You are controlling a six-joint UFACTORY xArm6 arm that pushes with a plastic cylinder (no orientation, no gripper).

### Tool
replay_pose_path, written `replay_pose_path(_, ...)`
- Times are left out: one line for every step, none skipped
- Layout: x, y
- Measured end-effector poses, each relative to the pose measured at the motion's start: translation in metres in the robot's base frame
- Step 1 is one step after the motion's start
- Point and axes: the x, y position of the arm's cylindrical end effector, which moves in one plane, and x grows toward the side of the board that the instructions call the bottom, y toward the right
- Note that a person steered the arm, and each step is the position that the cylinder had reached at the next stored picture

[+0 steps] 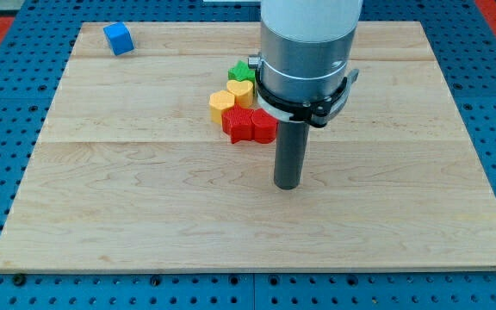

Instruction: Move the group of blocks a bit right

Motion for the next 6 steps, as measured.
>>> replay_pose_path(0.002, -0.048)
replay_pose_path(-0.005, -0.118)
replay_pose_path(-0.041, -0.140)
replay_pose_path(-0.076, -0.149)
replay_pose_path(-0.097, -0.149)
replay_pose_path(-0.098, -0.142)
